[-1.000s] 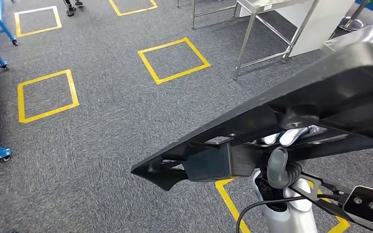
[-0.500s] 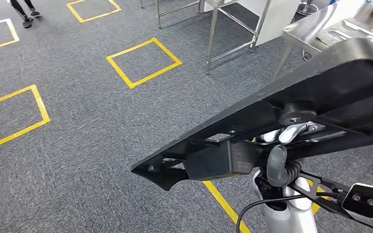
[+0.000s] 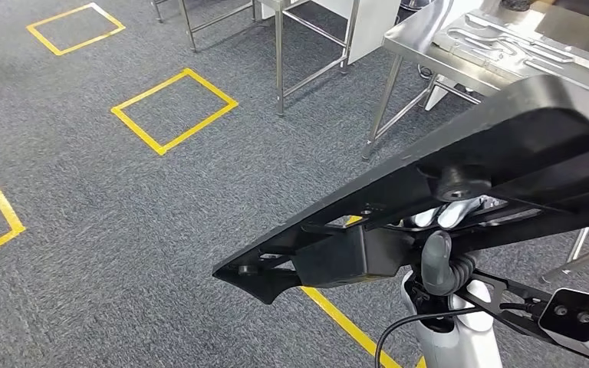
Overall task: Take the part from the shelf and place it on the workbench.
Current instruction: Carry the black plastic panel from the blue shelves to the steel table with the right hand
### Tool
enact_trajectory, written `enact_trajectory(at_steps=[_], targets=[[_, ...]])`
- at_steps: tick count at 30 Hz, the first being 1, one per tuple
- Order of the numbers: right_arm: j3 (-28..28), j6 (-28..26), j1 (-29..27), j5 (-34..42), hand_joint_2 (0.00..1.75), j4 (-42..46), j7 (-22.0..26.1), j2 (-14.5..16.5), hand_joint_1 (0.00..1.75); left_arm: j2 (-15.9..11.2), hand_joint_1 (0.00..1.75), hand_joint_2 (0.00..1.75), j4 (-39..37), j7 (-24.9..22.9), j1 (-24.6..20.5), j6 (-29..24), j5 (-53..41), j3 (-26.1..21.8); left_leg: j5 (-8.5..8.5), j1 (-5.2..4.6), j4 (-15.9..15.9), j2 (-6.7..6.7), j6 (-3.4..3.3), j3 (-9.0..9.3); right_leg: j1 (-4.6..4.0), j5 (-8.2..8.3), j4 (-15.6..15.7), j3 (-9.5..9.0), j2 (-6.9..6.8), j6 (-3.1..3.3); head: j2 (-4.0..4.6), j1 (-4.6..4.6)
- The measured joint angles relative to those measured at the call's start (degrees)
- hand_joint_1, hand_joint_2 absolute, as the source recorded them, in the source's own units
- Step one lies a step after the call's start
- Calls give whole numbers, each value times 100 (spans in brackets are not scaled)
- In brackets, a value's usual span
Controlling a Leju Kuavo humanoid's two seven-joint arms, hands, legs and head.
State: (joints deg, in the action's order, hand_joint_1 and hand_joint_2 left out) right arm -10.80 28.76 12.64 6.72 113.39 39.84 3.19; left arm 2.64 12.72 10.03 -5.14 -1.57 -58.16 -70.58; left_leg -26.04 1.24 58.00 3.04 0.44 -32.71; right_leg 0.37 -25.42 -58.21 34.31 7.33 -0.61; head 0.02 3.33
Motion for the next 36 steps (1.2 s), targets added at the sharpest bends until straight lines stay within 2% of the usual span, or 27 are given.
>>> enact_trajectory(at_steps=[1, 2, 4, 5, 6, 7, 8, 10, 11, 12, 13, 15, 17, 19, 20, 21, 22, 23, 24, 26, 27, 28, 30, 31, 33, 35, 36], targets=[[24, 2, -2, -10, 175, 1, 1, 0, 175, -4, 0, 175, 0, -9, -8, -18, 1, -1, 13, 7, -26, -65, -41, 14, -8, -52, -73, 35, -90, -28, 0, -1], [42, 3, 0, -19, 175, 2, 1, 1, 175, -12, 0, 175, 0, -16, -13, -36, 1, -1, 24, 11, -50, -132, -76, 26, -12, -163, -253, 121, -235, -52, 0, -1], [72, 7, -8, -27, 175, 1, 2, 1, 175, -32, 0, 175, 0, -39, 1, -75, 4, -4, 17, -10, -63, -275, -123, 33, -7, -522, -962, 472, -563, -92, 0, -2], [85, 8, -23, -28, 175, -2, 2, 1, 175, -42, 0, 175, 0, -49, 12, -91, 5, -5, 9, -21, -62, -351, -131, 32, 6, -668, -1342, 667, -638, -109, 0, -1], [98, 9, -42, -28, 175, -5, 2, 1, 175, -51, 0, 175, 0, -56, 19, -100, 9, -7, -1, -27, -60, -425, -135, 35, 18, -725, -1587, 796, -676, -121, 0, -1], [110, 9, -56, -30, 175, -7, 1, 0, 175, -59, 0, 175, 0, -58, 19, -106, 14, -8, -11, -30, -58, -494, -133, 41, 27, -669, -1609, 811, -697, -127, 0, -1], [120, 9, -65, -32, 175, -8, 1, 0, 175, -66, 0, 175, 0, -58, 14, -106, 19, -9, -24, -31, -57, -556, -125, 55, 32, -512, -1386, 697, -726, -123, 0, -1], [134, 9, -66, -36, 175, -7, 2, 1, 175, -74, 0, 175, 0, -55, 1, -105, 31, -9, -57, -42, -55, -665, -92, 100, 6, -150, -556, 254, -910, -75, 0, -1], [138, 9, -63, -36, 175, -6, 2, 2, 175, -77, 0, 175, 0, -54, -2, -104, 34, -9, -75, -51, -53, -711, -65, 120, -20, -41, -218, 79, -997, -37, 0, -1], [141, 10, -62, -37, 175, -5, 3, 2, 175, -79, 0, 175, 0, -52, -5, -103, 37, -9, -92, -60, -51, -757, -36, 135, -47, 0, -22, -16, -1053, -1, 0, -1], [144, 10, -63, -39, 175, -5, 3, 3, 175, -80, 0, 175, 0, -51, -8, -98, 37, -9, -104, -66, -55, -803, -4, 148, -71, -14, 31, -29, -1050, 30, 0, -1], [150, 12, -69, -49, 175, -3, 2, 4, 175, -79, 0, 175, 0, -46, -26, -74, 37, -9, -131, -61, -63, -872, 56, 178, -59, 7, 65, -31, -927, 89, 0, -1], [150, 19, -64, -61, 175, 1, 2, 16, 175, -74, 0, 175, 0, -34, -40, -44, 40, -9, -278, -44, 133, -711, 110, 120, -21, 41, 130, -75, -816, 153, 0, 0], [138, 16, -59, -101, 175, 3, 3, 39, 175, -74, 0, 175, 0, -23, -26, -28, 58, -16, -619, -26, 783, -452, 142, -181, -6, 54, 158, -104, -705, 194, 0, 1], [129, 7, -61, -135, 175, 4, 2, 50, 175, -75, 0, 175, 0, -21, -11, -24, 72, -25, -781, -22, 1182, -389, 153, -385, -8, 52, 154, -105, -641, 207, 0, 1], [120, -8, -66, -171, 175, 7, 2, 56, 175, -76, 0, 175, 0, -20, 3, -20, 86, -35, -850, -21, 1471, -364, 164, -548, -8, 48, 147, -106, -565, 209, 0, 1], [109, -26, -68, -198, 175, 16, 1, 58, 175, -76, 0, 175, 0, -19, 14, -17, 96, -44, -805, -17, 1569, -354, 171, -626, -7, 40, 136, -109, -490, 207, 0, 1], [97, -41, -69, -213, 175, 37, 1, 58, 175, -77, 0, 175, 0, -20, 19, -17, 108, -52, -647, -10, 1432, -343, 174, -594, -5, 30, 120, -114, -411, 198, 0, 1], [86, -56, -69, -220, 175, 64, 1, 58, 175, -78, 0, 175, 0, -22, 19, -19, 116, -60, -419, 1, 1098, -304, 171, -464, -1, 14, 100, -122, -335, 183, 0, 1], [65, -86, -66, -227, 175, 134, 2, 56, 175, -82, 0, 175, 0, -30, 22, -25, 128, -86, -90, 31, 350, -78, 149, -148, 1, -23, 43, -112, -203, 138, 0, 0], [56, -97, -63, -231, 175, 163, 2, 56, 175, -84, 0, 175, 0, -38, 26, -29, 131, -104, -32, 37, 131, 17, 132, -53, 3, -32, 21, -93, -144, 108, 0, 0], [47, -105, -62, -234, 175, 188, 2, 55, 175, -85, 0, 175, 0, -45, 30, -34, 133, -121, -38, 34, 42, 73, 110, -14, 6, -34, 9, -69, -89, 77, 0, 0], [39, -108, -62, -228, 175, 228, 1, 48, 175, -82, 0, 175, 0, -56, 28, -43, 137, -139, -38, 21, 20, -10, 44, -2, 22, -19, 20, -38, 23, 3, 0, 1], [39, -107, -64, -221, 175, 243, 2, 42, 175, -79, 0, 175, 0, -53, 17, -44, 137, -140, -27, 23, 1, -68, 4, 8, 27, -38, -3, -24, 4, -27, 0, 0], [39, -103, -48, -192, 175, 259, 2, 25, 175, -72, 0, 175, 0, -36, -4, -43, 132, -141, -9, 31, -39, -191, -64, 27, 18, -230, -332, 133, -249, -77, 0, -1], [44, -95, -29, -141, 175, 245, 2, 9, 175, -70, 0, 175, 0, -5, 6, -42, 120, -142, -19, 7, -46, -327, -101, 33, 13, -571, -1068, 502, -569, -109, 0, -1], [51, -87, -27, -116, 175, 230, 2, 3, 175, -70, 0, 175, 0, 15, 17, -43, 114, -142, -29, -5, -44, -403, -113, 35, 21, -683, -1402, 680, -639, -119, 0, -1]])
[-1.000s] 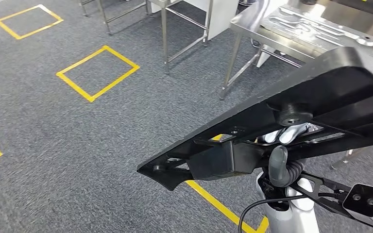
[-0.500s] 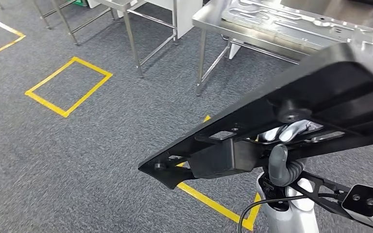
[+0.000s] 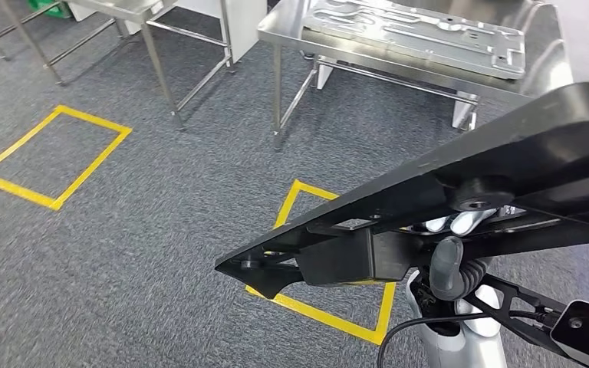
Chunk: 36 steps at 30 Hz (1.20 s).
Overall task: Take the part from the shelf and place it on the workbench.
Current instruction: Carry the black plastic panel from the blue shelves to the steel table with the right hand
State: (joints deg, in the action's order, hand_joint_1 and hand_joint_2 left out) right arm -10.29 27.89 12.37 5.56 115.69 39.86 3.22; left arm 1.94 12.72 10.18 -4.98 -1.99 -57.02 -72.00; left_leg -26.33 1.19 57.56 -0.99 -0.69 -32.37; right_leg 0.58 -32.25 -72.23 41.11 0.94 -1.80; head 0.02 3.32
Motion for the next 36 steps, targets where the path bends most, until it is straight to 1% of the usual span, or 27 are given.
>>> enact_trajectory(at_steps=[1, 2, 3, 5, 7, 9, 10, 12, 14, 15, 16, 17, 18, 19, 21, 22, 23, 25, 26, 27, 29, 30, 31, 32, 33, 35, 36], targets=[[10, 13, -1, 18, 175, -19, 0, -3, 175, 0, 0, 175, 0, 20, 6, -1, -4, 0, -9, -8, 1, -75, -3, 4, 6, -9, -164, 96, -38, -3, 0, 0], [22, 31, -2, 30, 175, -36, -1, -6, 175, 1, 0, 175, 0, 36, 3, -1, -8, 0, -20, -11, 3, -144, 0, 13, 10, 88, -107, 79, -65, 2, 0, 0], [34, 52, -1, 44, 175, -53, -1, -8, 175, 3, 0, 175, 0, 47, -5, -2, -10, 0, -33, -13, 3, -205, 8, 30, 9, 266, 162, -53, -111, 17, 0, 0], [51, 85, 15, 70, 175, -86, -1, -9, 175, 10, 0, 175, 0, 53, -22, -4, -10, 0, -72, -31, 10, -310, 47, 77, -36, 604, 953, -459, -359, 79, 0, 0], [64, 100, 37, 86, 175, -119, 0, -9, 175, 17, 0, 175, 0, 48, -29, -5, -9, 0, -110, -56, 10, -411, 106, 116, -93, 701, 1378, -665, -511, 147, 0, 0], [87, 119, 46, 94, 175, -150, 0, -9, 175, 20, 0, 175, 0, 39, -39, 0, -7, 0, -133, -69, -9, -531, 166, 154, -105, 694, 1413, -657, -400, 203, 0, 0], [99, 131, 49, 96, 175, -164, -1, -9, 175, 22, 0, 175, 0, 36, -48, 4, -7, 0, -160, -61, 5, -526, 196, 167, -91, 705, 1432, -663, -335, 233, 0, 1], [110, 157, 68, 102, 175, -191, -2, -5, 175, 28, 0, 175, 0, 33, -60, 15, -7, 0, -368, -45, 305, -306, 242, 56, -53, 734, 1474, -686, -210, 296, 0, 2], [113, 176, 82, 108, 175, -225, -2, -1, 175, 28, 0, 175, 0, 31, -41, 23, -7, -1, -728, -35, 1030, -29, 261, -291, -44, 740, 1481, -694, -79, 335, 0, 3], [113, 182, 79, 109, 175, -245, -2, 1, 175, 26, 0, 175, 0, 30, -24, 25, -3, -2, -858, -36, 1398, 22, 266, -482, -48, 739, 1478, -694, -2, 342, 0, 3], [113, 186, 76, 110, 175, -266, -3, 1, 175, 26, 0, 175, 0, 29, -11, 27, 1, -3, -884, -37, 1609, 41, 267, -607, -51, 737, 1473, -696, 78, 346, 0, 3], [113, 190, 73, 110, 175, -284, -3, 0, 175, 26, 0, 175, 0, 27, -4, 32, 5, -4, -793, -37, 1607, 50, 261, -638, -54, 734, 1467, -702, 159, 344, 0, 2], [113, 193, 71, 111, 175, -299, -3, 0, 175, 27, 0, 175, 0, 27, -4, 37, 8, -4, -596, -37, 1371, 72, 247, -559, -54, 730, 1458, -711, 239, 338, 0, 2], [114, 194, 72, 111, 175, -309, -3, 0, 175, 27, 0, 175, 0, 27, -6, 43, 8, -4, -349, -36, 968, 151, 226, -400, -53, 722, 1449, -720, 313, 328, 0, 2], [116, 192, 77, 110, 175, -325, -3, 0, 175, 23, 0, 175, 0, 26, -10, 51, 6, -4, -56, -31, 262, 373, 178, -108, -58, 709, 1422, -711, 443, 290, 0, 3], [118, 189, 79, 107, 175, -331, -3, 0, 175, 21, 0, 175, 0, 23, -11, 57, 4, -4, -19, -35, 93, 448, 156, -38, -52, 707, 1412, -696, 496, 263, 0, 3], [121, 186, 79, 102, 175, -336, -3, -1, 175, 20, 0, 175, 0, 14, -16, 67, 3, -4, -38, -42, 53, 459, 133, -21, -45, 714, 1412, -680, 545, 229, 0, 3], [130, 177, 75, 78, 175, -336, -3, -3, 175, 25, 0, 175, 0, -10, -37, 100, 1, -4, -7, -35, 11, 376, 73, -1, -32, 717, 1414, -667, 585, 157, 0, 2], [136, 172, 78, 66, 175, -333, -2, -5, 175, 27, 0, 175, 0, -19, -48, 122, 1, -4, 9, -22, -11, 338, 38, 13, -41, 673, 1358, -646, 501, 126, 0, 2], [139, 167, 85, 55, 175, -331, -1, -8, 175, 30, 0, 175, 0, -25, -54, 147, 1, -4, 23, -7, -34, 298, 6, 25, -49, 558, 1185, -569, 360, 98, 0, 2], [144, 161, 96, 45, 175, -331, 1, -11, 175, 31, 0, 175, 0, -32, -39, 203, 4, -4, 24, -8, -48, 221, -29, 33, -44, 187, 481, -233, 54, 49, 0, 1], [147, 161, 96, 40, 175, -332, 1, -12, 175, 31, 0, 175, 0, -34, -25, 226, 7, -5, 18, -11, -46, 181, -35, 31, -28, 22, 72, -25, -17, 29, 0, 1], [151, 162, 93, 34, 175, -332, 1, -13, 175, 31, 0, 175, 0, -32, -14, 244, 8, -5, 12, -12, -45, 145, -34, 32, -11, -46, -201, 119, -45, 13, 0, 1], [156, 162, 91, 25, 175, -333, 1, -14, 175, 31, 0, 175, 0, -25, -9, 256, 9, -6, 4, -12, -43, 114, -28, 38, 4, -2, -267, 159, -56, 4, 0, 1], [162, 161, 90, 14, 175, -332, 1, -15, 175, 32, 0, 175, 0, -12, -11, 267, 9, -6, -7, -12, -43, 93, -18, 51, 15, 151, -75, 66, -65, 3, 0, 1], [169, 160, 92, -10, 175, -328, 1, -16, 175, 33, 0, 175, 0, 20, -22, 292, 8, -5, -35, -17, -42, 67, 16, 91, 17, 538, 771, -372, -98, 30, 0, 1], [172, 160, 93, -19, 175, -324, 1, -15, 175, 33, 0, 175, 0, 34, -28, 304, 8, -4, -52, -27, -38, 59, 43, 105, 3, 659, 1138, -558, -111, 58, 0, 1]])
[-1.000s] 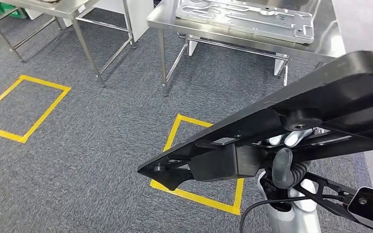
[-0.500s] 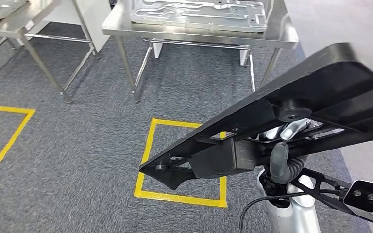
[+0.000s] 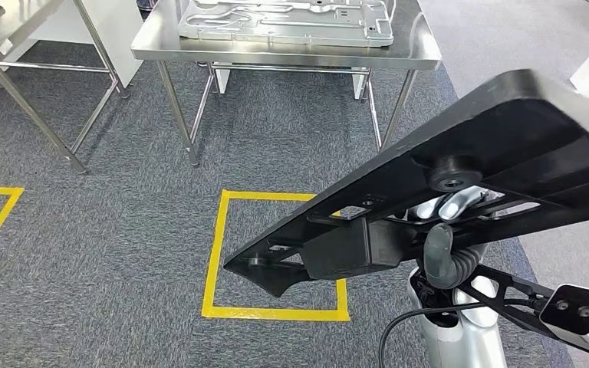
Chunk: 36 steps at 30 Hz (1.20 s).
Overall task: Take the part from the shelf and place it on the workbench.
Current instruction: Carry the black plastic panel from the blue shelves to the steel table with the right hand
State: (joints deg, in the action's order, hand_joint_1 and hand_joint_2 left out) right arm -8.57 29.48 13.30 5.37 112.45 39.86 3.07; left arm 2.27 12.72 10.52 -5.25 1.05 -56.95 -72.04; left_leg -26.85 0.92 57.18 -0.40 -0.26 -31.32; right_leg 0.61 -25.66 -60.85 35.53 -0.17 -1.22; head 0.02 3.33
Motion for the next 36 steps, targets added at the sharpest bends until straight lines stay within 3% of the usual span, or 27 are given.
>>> enact_trajectory(at_steps=[2, 5, 6, 7, 9, 10, 11, 12, 14, 15, 17, 21, 23, 25, 26, 27, 28, 30, 31, 32, 35, 36], targets=[[9, -4, -1, -9, 175, 7, 1, 0, 175, -1, 0, 175, 0, 14, -4, 15, -3, 0, -29, -16, 0, -14, 65, 12, -35, 30, 290, -139, -5, 64, 0, 1], [21, -13, -6, -13, 175, 19, 0, 1, 175, -1, 0, 175, 0, 22, -12, 25, -9, 0, -98, -6, 42, -29, 165, 24, -26, 27, 329, -170, 24, 173, 0, 2], [22, -14, -5, -14, 175, 26, 0, 1, 175, -1, 0, 175, 0, 25, -15, 29, -11, 0, -190, 0, 194, -26, 189, -34, -15, 26, 351, -198, 26, 212, 0, 2], [22, -15, -5, -14, 175, 33, 0, 2, 175, -2, 0, 175, 0, 27, -15, 32, -14, 0, -334, 8, 470, -21, 208, -159, -10, 20, 367, -226, 26, 248, 0, 2], [22, -15, -12, -14, 175, 37, 0, 2, 175, -7, 0, 175, 0, 28, -6, 33, -16, 0, -669, 10, 1280, -14, 237, -579, -33, -13, 368, -254, 33, 294, 0, 2], [22, -15, -19, -14, 175, 37, -1, 2, 175, -10, 0, 175, 0, 28, 1, 33, -16, 0, -741, 10, 1591, -13, 245, -769, -44, -32, 366, -268, 43, 303, 0, 2], [22, -15, -25, -14, 175, 37, -1, 2, 175, -10, 0, 175, 0, 28, 6, 33, -16, 0, -705, 10, 1716, -13, 244, -873, -53, -53, 365, -289, 57, 304, 0, 2], [22, -13, -29, -14, 175, 37, -2, 2, 175, -10, 0, 175, 0, 28, 10, 34, -17, 0, -546, 10, 1588, -11, 231, -852, -61, -80, 365, -322, 72, 300, 0, 2], [22, -3, -31, -12, 175, 37, -2, 2, 175, -16, 0, 175, 1, 28, 13, 35, -18, 0, -85, -2, 839, -6, 164, -547, -73, -148, 365, -414, 90, 284, 0, 1], [22, 5, -30, -11, 175, 38, -2, 2, 175, -23, 0, 175, 1, 28, 10, 35, -19, 0, 60, -18, 458, -3, 117, -375, -84, -182, 360, -451, 98, 264, 0, 1], [22, 19, -30, -11, 175, 39, -2, 7, 175, -37, 0, 175, 1, 29, 3, 34, -19, 0, 112, -59, 70, 0, 29, -197, -88, -209, 360, -490, 106, 201, 0, 1], [25, 31, -24, -9, 175, 47, -2, 14, 175, -37, 0, 175, 0, 35, 6, 32, -16, -1, 64, -38, -73, 4, -97, -25, -76, -244, 152, -455, 96, 58, 0, 1], [36, 44, -19, 6, 175, 50, -1, 14, 175, -34, 0, 175, 0, 41, 2, 32, -17, 0, 24, -29, -106, 5, -138, 74, -47, -457, -406, -123, 83, 2, 0, 0], [62, 79, -35, 21, 175, 47, 1, 13, 175, -34, 0, 175, 0, 43, 9, 33, -16, -1, -51, -29, -107, 6, -146, 144, -16, -685, -1095, 389, 78, -49, 0, -1], [77, 102, -45, 23, 175, 44, 0, 13, 175, -34, 0, 175, 0, 43, 17, 33, -15, -2, -99, -29, -106, 7, -138, 194, -2, -700, -1251, 564, 73, -66, 0, -1], [89, 122, -49, 23, 175, 41, -1, 13, 175, -34, 0, 175, 0, 43, 25, 33, -14, -2, -154, -29, -106, 8, -127, 261, 9, -609, -1195, 631, 63, -70, 0, -1], [98, 137, -49, 23, 175, 40, -1, 13, 175, -34, 0, 175, 0, 44, 29, 33, -14, -2, -215, -28, -107, 9, -114, 345, 16, -412, -929, 587, 49, -64, 0, -1], [114, 151, -48, 23, 175, 36, -1, 13, 175, -33, 0, 175, 0, 45, 30, 33, -14, -2, -346, -30, -108, 9, -77, 500, 3, 122, -162, 372, 4, -23, 0, 2], [119, 155, -48, 22, 175, 33, -2, 13, 175, -32, 0, 175, 0, 46, 24, 34, -14, -2, -404, -33, -114, 6, -46, 554, -16, 268, 107, 296, -13, 10, 0, 0], [124, 158, -48, 21, 175, 32, -4, 14, 175, -31, 0, 175, 0, 48, 20, 35, -14, -2, -453, -34, -141, 0, -10, 592, -41, 342, 248, 257, -23, 48, 0, -2], [133, 172, -32, 21, 175, 40, -2, 24, 175, -35, 0, 175, 1, 56, 7, 35, -14, -2, -453, -29, -77, -12, 106, 701, -59, 230, 334, 108, 7, 190, 0, -4], [134, 177, -24, 21, 175, 44, 0, 29, 175, -36, 0, 175, 1, 58, -5, 35, -14, -2, -433, -22, 107, -8, 129, 664, -49, 187, 367, 15, 14, 232, 0, -3]])
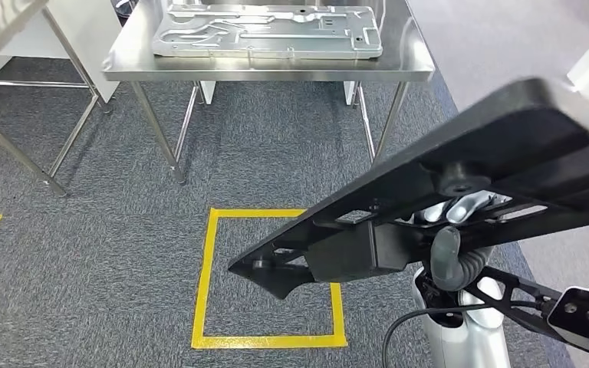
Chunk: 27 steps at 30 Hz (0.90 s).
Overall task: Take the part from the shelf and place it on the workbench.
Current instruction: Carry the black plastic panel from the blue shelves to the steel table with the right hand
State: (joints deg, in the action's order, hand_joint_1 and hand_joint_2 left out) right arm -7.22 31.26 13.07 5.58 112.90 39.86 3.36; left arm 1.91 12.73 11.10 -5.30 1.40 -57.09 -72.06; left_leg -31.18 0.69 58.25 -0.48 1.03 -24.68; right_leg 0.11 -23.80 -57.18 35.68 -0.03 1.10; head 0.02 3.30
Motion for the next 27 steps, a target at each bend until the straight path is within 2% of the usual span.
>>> enact_trajectory(at_steps=[1, 2, 4, 5, 6, 7, 8, 10, 11, 12, 13, 15, 17, 18, 19, 20, 21, 22, 23, 25, 26, 27], targets=[[1, 5, 5, -1, 175, 3, -1, 8, 175, -1, 0, 175, 0, 1, -14, 0, 1, 0, -20, 12, 279, 5, 18, -130, 7, -40, 23, -94, 3, 26, 0, 1], [1, 9, 7, -1, 175, 4, -1, 16, 175, -2, 0, 175, -1, 2, -21, -1, 1, 0, -89, 23, 647, 10, 34, -346, 9, -99, 42, -178, 3, 45, 0, 0], [1, 20, 8, -1, 175, -2, -2, 30, 175, -4, 0, 175, -1, 2, -3, -4, 1, 0, -398, 31, 1347, 13, 78, -883, 7, -238, 47, -334, 19, 67, 0, 0], [1, 25, 5, -1, 175, -5, -2, 33, 175, -5, 0, 175, -1, -1, 16, -5, 0, 0, -566, 32, 1503, 13, 93, -1095, 6, -318, 47, -428, 33, 67, 0, 0], [1, 31, 4, 1, 175, -8, -2, 33, 175, -4, 0, 175, -1, -2, 31, -6, 0, 0, -663, 32, 1486, 13, 99, -1234, 5, -401, 46, -536, 47, 64, 0, 0], [1, 36, 3, 2, 175, -11, -2, 34, 175, -4, 0, 175, -1, -3, 41, -7, 0, 0, -622, 31, 1303, 13, 94, -1299, 5, -488, 47, -651, 57, 56, 0, 0], [1, 40, 3, 5, 175, -15, -2, 34, 175, -5, 0, 175, -1, -4, 49, -9, 0, -1, -392, 28, 996, 13, 75, -1321, 4, -581, 48, -769, 61, 45, 0, 0], [5, 48, -2, 14, 175, -38, -2, 34, 175, -13, 0, 175, -1, -8, 78, -13, -1, -4, 404, 1, 359, 11, 0, -1348, -7, -756, 40, -953, 77, 6, 0, -1], [9, 50, -5, 21, 175, -51, -5, 34, 175, -17, 0, 175, -1, -11, 91, -16, -2, -7, 707, -20, 176, 11, -47, -1350, -12, -828, 53, -1008, 90, -28, 0, -1], [13, 52, -4, 30, 175, -61, -8, 35, 175, -21, 0, 175, -1, -12, 97, -18, -2, -8, 854, -37, 93, 14, -94, -1347, -15, -866, 46, -1043, 101, -65, 0, -1], [16, 54, 1, 38, 175, -62, -8, 35, 175, -22, 0, 175, -1, -14, 88, -20, -3, -9, 808, -45, 86, 18, -139, -1308, -16, -867, 31, -1057, 108, -109, 0, 0], [24, 54, 27, 54, 175, -53, -4, 36, 175, -22, 0, 175, -1, -6, 59, -20, -2, -9, 752, -24, 8, 38, -216, -1179, -2, -781, -236, -970, 87, -175, 0, -1], [32, 55, 44, 63, 175, -51, 0, 36, 175, -22, 0, 175, -1, -3, 41, -20, -2, -9, 674, 0, -65, 53, -265, -1008, 17, -783, -850, -596, 65, -238, 0, -1], [38, 55, 47, 65, 175, -52, 0, 35, 175, -22, 0, 175, -1, -2, 39, -20, -2, -9, 621, 1, -83, 56, -278, -932, 27, -885, -1197, -336, 59, -265, 0, -2], [45, 55, 48, 66, 175, -52, -1, 34, 175, -22, 0, 175, -1, -2, 39, -20, -2, -9, 563, 2, -90, 60, -282, -858, 39, -1060, -1470, -78, 56, -283, 0, -1], [50, 56, 47, 67, 175, -53, -2, 34, 175, -21, 0, 175, -1, -2, 41, -20, -2, -9, 497, 2, -92, 66, -280, -779, 52, -1237, -1617, 132, 52, -294, 0, -2], [55, 58, 47, 66, 175, -53, -2, 34, 175, -21, 0, 175, -1, -2, 43, -20, -2, -9, 425, 3, -92, 73, -275, -686, 62, -1344, -1616, 275, 45, -302, 0, -2], [57, 60, 47, 66, 175, -53, -2, 34, 175, -20, 0, 175, -1, -2, 45, -21, -2, -9, 347, 5, -92, 81, -264, -581, 69, -1315, -1460, 343, 37, -303, 0, -2], [58, 62, 47, 66, 175, -53, -2, 34, 175, -20, 0, 175, -1, -2, 45, -21, -2, -9, 265, 7, -93, 86, -250, -471, 71, -1111, -1177, 346, 27, -298, 0, -2], [64, 63, 45, 65, 175, -60, -1, 34, 175, -20, 0, 175, -1, -3, 47, -23, -3, -10, 111, 2, -95, 97, -205, -301, 59, -356, -516, 302, -6, -255, 0, -2], [69, 63, 43, 64, 175, -63, -2, 34, 175, -19, 0, 175, -1, -5, 43, -23, -4, -10, 37, -4, -112, 98, -171, -248, 41, -75, -306, 283, -13, -217, 0, 1], [73, 63, 41, 63, 175, -66, -3, 35, 175, -17, 0, 175, -1, -7, 39, -26, -4, -11, -2, -9, -108, 98, -131, -195, 27, 81, -185, 271, -12, -172, 0, 1]])
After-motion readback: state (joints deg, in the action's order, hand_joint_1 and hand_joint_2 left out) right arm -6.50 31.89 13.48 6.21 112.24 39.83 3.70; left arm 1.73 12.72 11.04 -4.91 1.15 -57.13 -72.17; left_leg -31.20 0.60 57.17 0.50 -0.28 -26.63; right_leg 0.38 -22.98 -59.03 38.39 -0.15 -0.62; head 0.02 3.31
